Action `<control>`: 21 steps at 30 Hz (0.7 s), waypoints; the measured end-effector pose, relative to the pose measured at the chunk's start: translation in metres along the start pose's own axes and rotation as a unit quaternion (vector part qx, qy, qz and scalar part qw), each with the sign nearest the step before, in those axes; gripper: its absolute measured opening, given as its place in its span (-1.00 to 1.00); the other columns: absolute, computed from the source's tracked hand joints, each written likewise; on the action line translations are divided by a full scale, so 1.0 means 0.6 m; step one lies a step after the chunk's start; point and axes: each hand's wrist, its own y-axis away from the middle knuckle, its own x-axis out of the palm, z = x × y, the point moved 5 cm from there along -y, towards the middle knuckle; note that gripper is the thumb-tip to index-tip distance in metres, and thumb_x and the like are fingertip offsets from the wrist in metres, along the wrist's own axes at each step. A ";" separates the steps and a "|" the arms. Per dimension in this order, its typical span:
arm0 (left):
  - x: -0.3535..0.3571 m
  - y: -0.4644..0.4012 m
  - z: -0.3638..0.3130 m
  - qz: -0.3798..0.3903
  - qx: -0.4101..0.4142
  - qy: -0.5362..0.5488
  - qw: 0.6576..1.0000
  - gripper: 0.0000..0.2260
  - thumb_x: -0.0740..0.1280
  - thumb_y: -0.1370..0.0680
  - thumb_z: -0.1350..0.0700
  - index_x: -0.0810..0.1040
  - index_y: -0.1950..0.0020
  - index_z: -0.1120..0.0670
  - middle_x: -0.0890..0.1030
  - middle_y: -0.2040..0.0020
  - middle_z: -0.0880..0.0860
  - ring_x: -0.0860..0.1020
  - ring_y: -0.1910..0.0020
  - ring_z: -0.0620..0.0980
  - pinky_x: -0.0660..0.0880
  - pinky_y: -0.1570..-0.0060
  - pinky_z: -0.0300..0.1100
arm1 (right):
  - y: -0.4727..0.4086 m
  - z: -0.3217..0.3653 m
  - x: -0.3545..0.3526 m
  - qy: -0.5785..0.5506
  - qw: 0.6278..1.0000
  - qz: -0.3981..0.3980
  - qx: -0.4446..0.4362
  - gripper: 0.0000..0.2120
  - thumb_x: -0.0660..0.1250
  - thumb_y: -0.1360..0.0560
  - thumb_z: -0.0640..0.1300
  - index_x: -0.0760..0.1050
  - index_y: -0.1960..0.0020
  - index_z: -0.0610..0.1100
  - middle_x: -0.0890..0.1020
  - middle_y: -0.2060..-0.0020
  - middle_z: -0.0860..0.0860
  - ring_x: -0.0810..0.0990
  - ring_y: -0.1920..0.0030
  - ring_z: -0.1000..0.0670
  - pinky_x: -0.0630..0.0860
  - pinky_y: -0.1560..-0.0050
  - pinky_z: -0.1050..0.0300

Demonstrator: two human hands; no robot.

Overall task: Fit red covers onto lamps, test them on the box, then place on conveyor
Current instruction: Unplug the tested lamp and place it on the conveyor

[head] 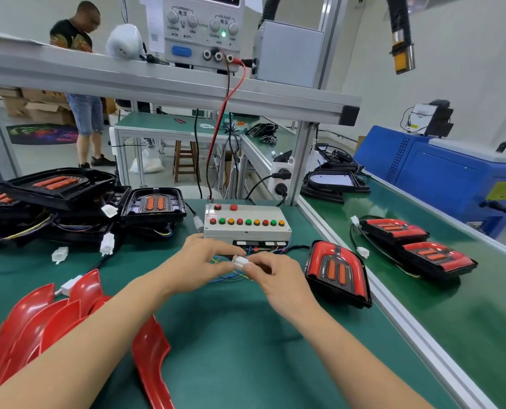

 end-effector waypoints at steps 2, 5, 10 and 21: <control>0.001 -0.003 -0.002 0.008 0.009 0.004 1.000 -0.79 0.27 -0.60 0.05 0.60 -0.19 -0.09 0.58 -0.18 -0.19 0.22 0.00 -0.67 -0.13 -0.09 -0.66 | 0.000 -0.003 0.000 0.008 1.000 -0.002 -0.001 -0.79 0.29 -0.57 0.05 0.65 -0.02 -0.02 0.60 0.27 0.00 0.43 0.28 0.07 0.33 0.22 0.13; 0.001 -0.009 -0.003 0.007 0.009 -0.012 1.000 -0.80 0.25 -0.61 0.09 0.60 -0.16 -0.07 0.62 -0.12 -0.12 0.34 -0.04 -0.48 -0.03 -0.17 -0.55 | 0.000 -0.007 0.001 0.029 0.999 -0.012 0.009 -0.81 0.28 -0.58 0.01 0.64 -0.03 -0.03 0.56 0.30 0.06 0.42 0.28 0.06 0.32 0.21 0.10; 0.010 -0.012 -0.004 0.014 -0.009 -0.085 0.996 -0.77 0.18 -0.63 0.10 0.51 -0.24 -0.08 0.58 -0.14 -0.19 0.47 -0.17 -0.20 -0.18 -0.44 -0.11 | -0.001 -0.011 0.000 0.059 0.997 -0.028 0.036 -0.81 0.24 -0.59 -0.01 0.59 0.09 -0.03 0.58 0.28 0.00 0.47 0.22 -0.04 0.37 0.14 0.05; 0.005 0.003 -0.040 -0.160 0.119 -0.219 0.955 -0.74 0.21 -0.44 0.10 0.68 0.04 0.08 0.66 0.22 -0.05 0.64 0.14 -0.04 0.18 -0.30 0.19 | -0.005 -0.009 -0.007 0.054 0.996 -0.035 0.055 -0.70 0.21 -0.60 -0.03 0.49 0.26 -0.09 0.52 0.37 0.04 0.40 0.35 0.03 0.29 0.29 0.10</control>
